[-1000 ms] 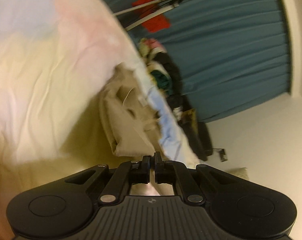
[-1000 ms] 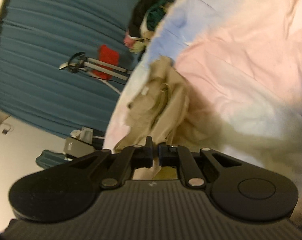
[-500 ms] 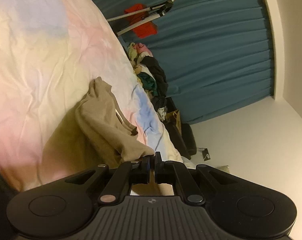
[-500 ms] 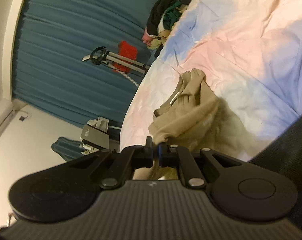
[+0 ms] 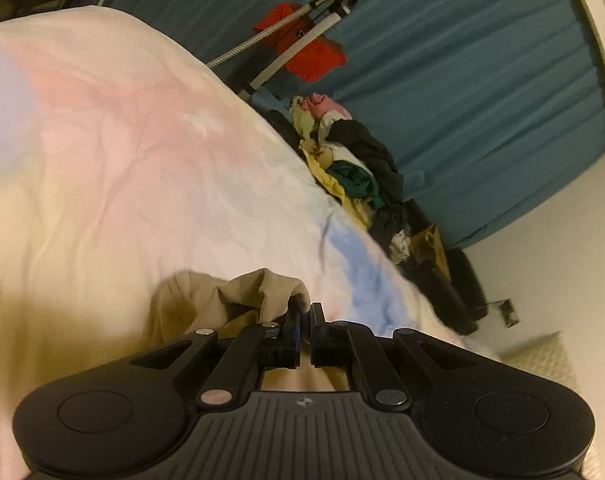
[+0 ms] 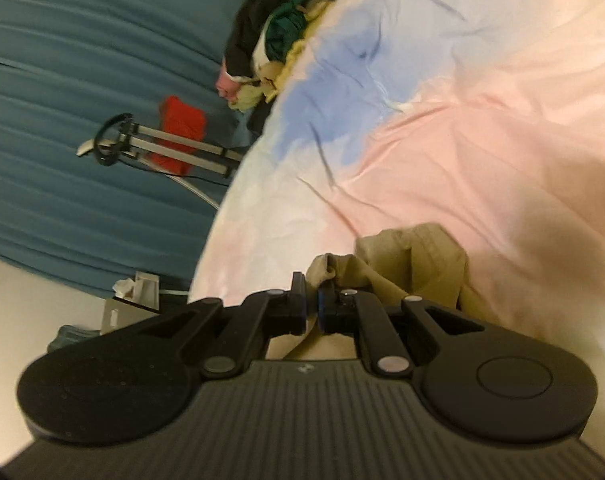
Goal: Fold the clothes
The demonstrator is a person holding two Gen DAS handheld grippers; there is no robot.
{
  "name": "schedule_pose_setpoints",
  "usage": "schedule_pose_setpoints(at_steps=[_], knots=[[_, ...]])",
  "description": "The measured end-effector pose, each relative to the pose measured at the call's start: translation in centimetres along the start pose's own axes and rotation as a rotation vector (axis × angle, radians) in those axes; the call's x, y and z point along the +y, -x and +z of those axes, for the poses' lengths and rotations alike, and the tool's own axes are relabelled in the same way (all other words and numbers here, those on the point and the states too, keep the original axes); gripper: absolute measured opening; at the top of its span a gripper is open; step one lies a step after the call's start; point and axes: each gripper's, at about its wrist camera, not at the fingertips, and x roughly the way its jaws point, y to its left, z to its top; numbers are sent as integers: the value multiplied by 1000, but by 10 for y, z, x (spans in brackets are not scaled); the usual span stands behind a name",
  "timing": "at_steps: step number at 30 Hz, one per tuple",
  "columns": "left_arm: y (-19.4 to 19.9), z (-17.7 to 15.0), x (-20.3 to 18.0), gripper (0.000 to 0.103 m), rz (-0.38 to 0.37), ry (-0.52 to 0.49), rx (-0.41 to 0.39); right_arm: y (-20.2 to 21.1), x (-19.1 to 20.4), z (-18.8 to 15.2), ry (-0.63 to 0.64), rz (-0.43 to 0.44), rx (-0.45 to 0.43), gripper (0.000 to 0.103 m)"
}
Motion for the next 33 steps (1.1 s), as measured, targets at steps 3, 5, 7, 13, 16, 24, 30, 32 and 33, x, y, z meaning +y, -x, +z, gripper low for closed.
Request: schedule_pose_setpoints(at_steps=[3,5,7,13,16,24,30,32,33], knots=[[-27,-4,17,5,-1,-50,23,-23,-15,6,27,-13,37,11],[-38,-7,23,5,3,-85,29,-34,-25,9,20,-9,62,11],[-40,-10,19,7,20,-160,28,-37,-27,9,33,1,81,21],[-14,-23,-10,64,10,-358,7,-12,4,-13,240,62,77,88],[4,-38,-17,73,10,-438,22,4,19,-37,417,48,27,88],[-45,-58,-10,74,165,-568,73,-63,26,-69,814,-175,7,51],[-76,-62,2,72,204,-606,62,-89,26,-73,895,-225,-33,52],[-70,-64,-2,72,206,-620,60,-86,26,-74,896,-224,-36,51],[-65,-64,-4,72,206,-619,59,-83,26,-74,895,-222,-37,51]])
